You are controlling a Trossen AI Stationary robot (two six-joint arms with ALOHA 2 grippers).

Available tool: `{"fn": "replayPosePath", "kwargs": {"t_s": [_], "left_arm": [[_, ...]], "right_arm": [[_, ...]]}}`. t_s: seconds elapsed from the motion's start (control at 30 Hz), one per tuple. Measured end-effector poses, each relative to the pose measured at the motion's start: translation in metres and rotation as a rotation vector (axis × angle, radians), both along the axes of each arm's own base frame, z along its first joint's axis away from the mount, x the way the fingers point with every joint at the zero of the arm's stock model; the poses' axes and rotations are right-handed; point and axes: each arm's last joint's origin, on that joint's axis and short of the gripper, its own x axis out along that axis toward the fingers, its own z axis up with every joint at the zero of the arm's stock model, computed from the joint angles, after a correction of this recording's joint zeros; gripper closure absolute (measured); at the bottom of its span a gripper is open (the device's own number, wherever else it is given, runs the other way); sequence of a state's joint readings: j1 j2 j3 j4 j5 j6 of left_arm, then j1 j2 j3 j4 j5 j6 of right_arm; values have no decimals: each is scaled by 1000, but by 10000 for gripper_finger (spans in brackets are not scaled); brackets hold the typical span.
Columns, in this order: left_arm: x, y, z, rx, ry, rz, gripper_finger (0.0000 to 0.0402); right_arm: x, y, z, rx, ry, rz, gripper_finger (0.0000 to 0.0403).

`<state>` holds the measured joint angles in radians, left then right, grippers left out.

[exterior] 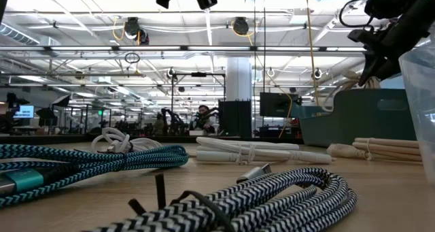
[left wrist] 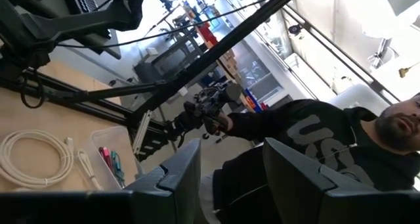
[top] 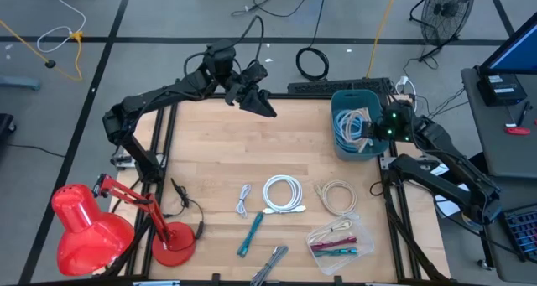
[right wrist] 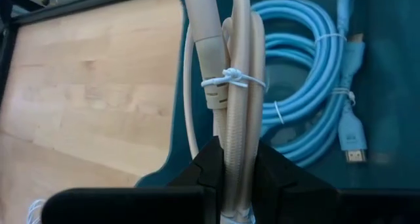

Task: Pick & Place USB Port
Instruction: Put the left light brown hdmi cable into the blue bin

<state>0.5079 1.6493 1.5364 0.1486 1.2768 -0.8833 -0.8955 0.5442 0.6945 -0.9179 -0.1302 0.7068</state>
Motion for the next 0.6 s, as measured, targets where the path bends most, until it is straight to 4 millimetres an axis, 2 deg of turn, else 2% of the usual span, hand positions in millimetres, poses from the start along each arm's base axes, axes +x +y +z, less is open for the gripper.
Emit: {"fn": "replayPosePath", "kwargs": {"t_s": [0.33, 0.6], "left_arm": [[0, 0, 0, 10, -10, 23, 234], [3, -4, 0, 11, -10, 11, 234]], "right_arm": [[3, 2, 3, 85, -137, -8, 371], [-3, 6, -2, 150, -70, -103, 371]]}}
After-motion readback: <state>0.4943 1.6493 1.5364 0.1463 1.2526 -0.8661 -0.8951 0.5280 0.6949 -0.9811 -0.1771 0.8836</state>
